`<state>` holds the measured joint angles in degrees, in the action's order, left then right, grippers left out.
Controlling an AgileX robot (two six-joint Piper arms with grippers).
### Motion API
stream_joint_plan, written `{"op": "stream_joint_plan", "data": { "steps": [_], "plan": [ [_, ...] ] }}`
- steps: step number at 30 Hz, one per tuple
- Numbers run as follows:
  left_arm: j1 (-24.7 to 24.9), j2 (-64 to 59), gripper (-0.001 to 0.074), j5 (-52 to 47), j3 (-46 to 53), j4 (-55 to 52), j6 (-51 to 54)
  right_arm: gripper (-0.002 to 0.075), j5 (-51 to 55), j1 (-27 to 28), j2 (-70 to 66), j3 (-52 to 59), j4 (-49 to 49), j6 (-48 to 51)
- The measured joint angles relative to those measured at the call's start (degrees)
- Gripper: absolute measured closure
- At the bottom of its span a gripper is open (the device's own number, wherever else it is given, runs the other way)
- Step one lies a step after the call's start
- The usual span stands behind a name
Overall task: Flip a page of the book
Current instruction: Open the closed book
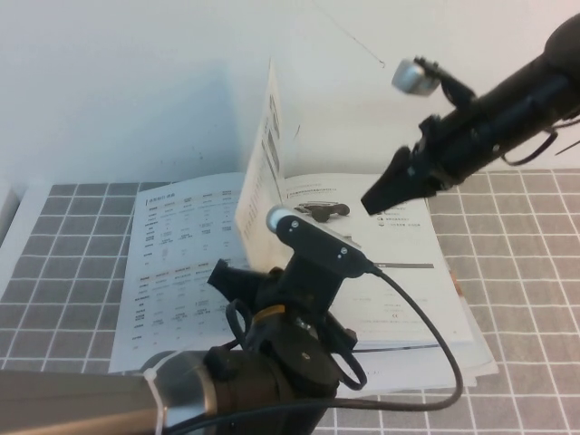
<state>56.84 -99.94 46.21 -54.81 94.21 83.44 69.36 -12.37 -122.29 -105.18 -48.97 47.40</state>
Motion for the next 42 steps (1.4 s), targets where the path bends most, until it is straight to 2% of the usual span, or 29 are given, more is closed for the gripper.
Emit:
{"op": "stream_joint_plan", "data": {
  "steps": [5, 9, 12, 17, 25, 29, 37, 42],
  "plan": [
    [-0.28, 0.0, 0.0738, 0.0, 0.0, 5.7, -0.73, 0.0432, 0.0, 0.0, -5.4, 0.0, 0.68, -0.95],
    [-3.75, 0.0, 0.0738, -3.15, 0.0, 7.09, -2.55, 0.0533, -0.11, 0.0, -10.09, 0.0, 0.18, -2.27],
    [-8.19, 0.0, 0.0738, -10.64, 0.04, 7.23, -3.48, 0.0606, -0.32, 0.0, -12.9, 0.0, -0.22, -2.73],
    [-16.21, 0.0, 0.0738, -30.13, 1.36, 7.13, -5.77, 0.0701, -0.66, 0.0, -14.73, 0.0, 0.28, -3.01],
    [-24.88, -0.7, 0.0738, -43.9, 4.62, 5.88, -17.63, 0.0727, -0.66, 0.0, -14.73, 0.0, 4.61, -3.14],
    [-28.57, -2.71, 0.0738, -50.25, 5.45, 5.56, -20.2, 0.0727, -0.66, 0.0, -14.73, 0.0, 5.15, -3.14],
    [-30.25, -6.24, 0.0738, -55.18, 5.66, 5.66, -20.75, 0.0727, -0.66, 0.0, -14.73, 0.0, 5.15, -4.0],
    [-30.49, -6.03, 0.0738, -56.11, 5.66, 5.66, -17.1, 0.0727, -0.66, 0.0, -14.73, 0.0, 5.02, -4.23]
  ]
}}
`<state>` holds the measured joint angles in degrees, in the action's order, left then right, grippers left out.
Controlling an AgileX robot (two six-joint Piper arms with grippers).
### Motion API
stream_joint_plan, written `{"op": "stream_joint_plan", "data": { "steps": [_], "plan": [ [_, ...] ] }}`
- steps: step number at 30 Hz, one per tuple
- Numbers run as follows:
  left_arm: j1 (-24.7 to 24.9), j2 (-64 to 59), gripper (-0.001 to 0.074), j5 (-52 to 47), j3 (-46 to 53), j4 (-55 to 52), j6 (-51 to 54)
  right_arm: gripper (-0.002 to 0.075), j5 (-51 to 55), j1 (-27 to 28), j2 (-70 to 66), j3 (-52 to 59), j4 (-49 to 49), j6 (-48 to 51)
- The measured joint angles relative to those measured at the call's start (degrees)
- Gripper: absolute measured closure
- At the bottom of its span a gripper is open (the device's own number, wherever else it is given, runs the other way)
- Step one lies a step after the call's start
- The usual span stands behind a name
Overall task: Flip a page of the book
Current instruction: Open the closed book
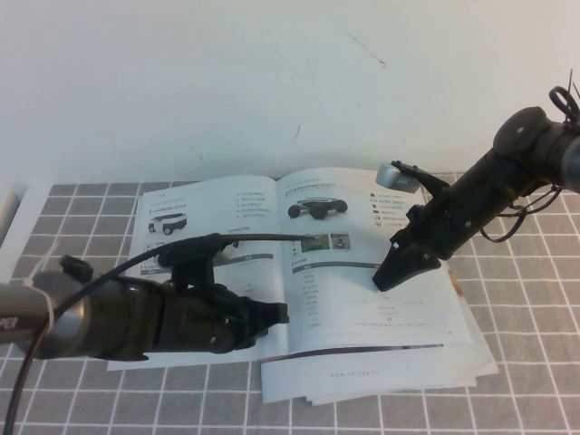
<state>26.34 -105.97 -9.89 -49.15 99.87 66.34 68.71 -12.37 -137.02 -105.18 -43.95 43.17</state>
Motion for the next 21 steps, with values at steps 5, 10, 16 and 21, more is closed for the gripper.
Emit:
{"op": "stream_joint_plan", "data": {
  "steps": [5, 10, 16, 21],
  "plan": [
    [0.0, 3.55, 0.0738, -1.27, 0.31, -0.38, 4.6, 0.0727, -0.12, 0.0, 1.61, 0.0, -1.13, 0.25],
    [0.1, 12.06, 0.0738, -2.13, 0.47, -0.75, 12.65, 0.0727, -0.12, 0.0, 9.14, 0.0, -1.23, 1.35],
    [0.1, 25.87, 0.0738, 1.58, 0.59, -6.74, 12.95, 0.0727, 0.46, 0.95, 24.93, 0.0, 2.25, 1.84],
    [0.1, 35.67, 0.0738, 2.8, 0.66, -16.49, 5.04, 0.0727, 0.58, 1.14, 40.01, 0.0, 13.57, -0.74]
  ]
}}
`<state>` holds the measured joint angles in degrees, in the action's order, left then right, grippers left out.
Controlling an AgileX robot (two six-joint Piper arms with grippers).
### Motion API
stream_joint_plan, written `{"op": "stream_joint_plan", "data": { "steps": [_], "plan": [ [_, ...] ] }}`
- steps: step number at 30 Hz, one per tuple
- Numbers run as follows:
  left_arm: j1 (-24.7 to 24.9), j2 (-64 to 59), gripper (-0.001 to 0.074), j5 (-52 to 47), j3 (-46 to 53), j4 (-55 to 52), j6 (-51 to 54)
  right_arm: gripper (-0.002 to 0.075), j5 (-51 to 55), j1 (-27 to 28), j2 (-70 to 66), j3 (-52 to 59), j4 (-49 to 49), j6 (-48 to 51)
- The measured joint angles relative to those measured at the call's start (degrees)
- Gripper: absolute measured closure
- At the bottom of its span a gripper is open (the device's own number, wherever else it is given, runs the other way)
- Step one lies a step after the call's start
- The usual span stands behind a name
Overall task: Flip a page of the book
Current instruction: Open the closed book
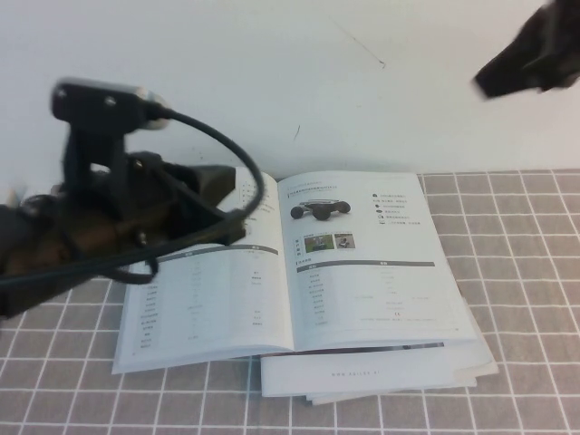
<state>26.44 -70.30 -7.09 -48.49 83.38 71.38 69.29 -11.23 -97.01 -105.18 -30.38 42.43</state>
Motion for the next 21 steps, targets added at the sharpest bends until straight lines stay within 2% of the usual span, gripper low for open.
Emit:
{"op": "stream_joint_plan", "data": {
  "steps": [6, 10, 13, 15, 18, 21],
  "plan": [
    [0.0, 4.99, 0.0738, -7.48, 0.0, -11.28, -10.04, 0.0727, -2.67, 0.0, 17.31, 6.02, 12.74, -5.29],
    [0.0, 5.14, 0.0738, -17.29, 0.0, -28.04, -24.57, 0.0727, -6.6, 0.0, 29.21, 17.84, 16.36, -6.67],
    [0.0, 5.44, 0.0738, -21.5, 0.0, -44.59, -37.77, 0.0727, -11.33, 0.0, 40.71, 29.04, 19.33, -7.65],
    [0.0, 6.09, 0.0738, -21.9, 0.0, -54.95, -45.29, 0.0727, -15.59, 0.0, 48.37, 37.81, 21.16, -9.81],
    [0.0, 7.6, 0.0738, -19.67, 0.28, -64.72, -52.89, 0.0727, -22.13, 0.0, 57.81, 47.74, 22.54, -11.62],
    [0.0, 9.77, 0.0738, -15.02, 0.79, -68.74, -55.9, 0.0727, -28.93, 0.0, 68.88, 58.97, 22.64, -13.63]
  ]
}}
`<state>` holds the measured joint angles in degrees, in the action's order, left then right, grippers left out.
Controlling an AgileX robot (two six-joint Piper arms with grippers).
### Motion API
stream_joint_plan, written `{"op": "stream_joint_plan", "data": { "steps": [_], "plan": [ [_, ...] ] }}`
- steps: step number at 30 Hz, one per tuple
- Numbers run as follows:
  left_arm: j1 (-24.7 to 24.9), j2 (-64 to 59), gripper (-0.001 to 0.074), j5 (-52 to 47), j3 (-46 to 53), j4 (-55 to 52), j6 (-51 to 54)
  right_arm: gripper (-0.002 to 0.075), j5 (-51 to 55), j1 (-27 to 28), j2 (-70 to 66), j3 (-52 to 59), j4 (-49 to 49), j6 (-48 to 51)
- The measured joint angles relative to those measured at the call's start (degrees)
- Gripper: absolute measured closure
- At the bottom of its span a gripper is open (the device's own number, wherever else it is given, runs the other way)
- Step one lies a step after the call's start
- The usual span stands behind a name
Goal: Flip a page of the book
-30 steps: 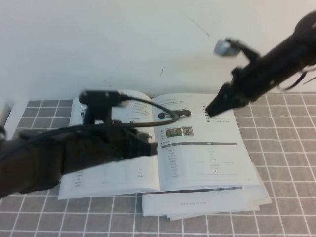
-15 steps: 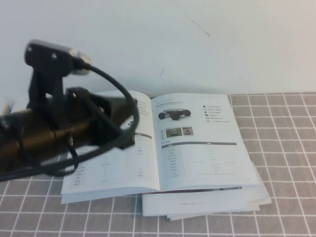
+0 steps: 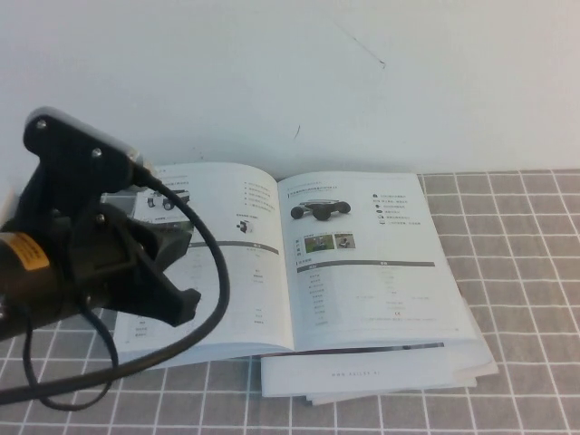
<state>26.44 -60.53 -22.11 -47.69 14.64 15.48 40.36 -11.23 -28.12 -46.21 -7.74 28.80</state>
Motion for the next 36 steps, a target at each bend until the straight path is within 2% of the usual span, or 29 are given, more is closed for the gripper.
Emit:
{"op": "stream_joint_plan", "data": {
  "steps": [3, 9, 15, 17, 22, 36],
  "plan": [
    [0.0, 1.66, 0.0738, 4.09, 1.45, -0.67, -1.1, 0.0727, -3.14, 0.0, 7.37, 9.35, 0.0, -4.9],
    [0.0, 2.6, 0.0738, 10.26, 5.8, -0.93, -1.35, 0.0727, -4.35, 0.0, 10.53, 15.78, 0.33, -6.26],
    [0.86, 7.38, 0.0738, 26.99, 13.64, 1.05, -1.45, 0.0727, -4.47, 0.0, 10.53, 21.71, 0.02, -6.41],
    [1.21, 9.13, 0.0738, 28.92, 14.65, 1.2, -1.45, 0.0727, -4.47, 0.0, 10.53, 23.46, 0.02, -6.41],
    [1.21, 12.71, 0.0738, 27.26, 15.01, 1.2, -1.21, 0.0727, -3.26, 0.0, 10.53, 24.98, -0.03, -6.41],
    [1.21, 10.04, 0.0738, 11.63, 15.09, 1.82, -1.14, 0.0727, -0.52, 0.0, 10.53, 24.98, -0.12, -6.54]
  ]
}}
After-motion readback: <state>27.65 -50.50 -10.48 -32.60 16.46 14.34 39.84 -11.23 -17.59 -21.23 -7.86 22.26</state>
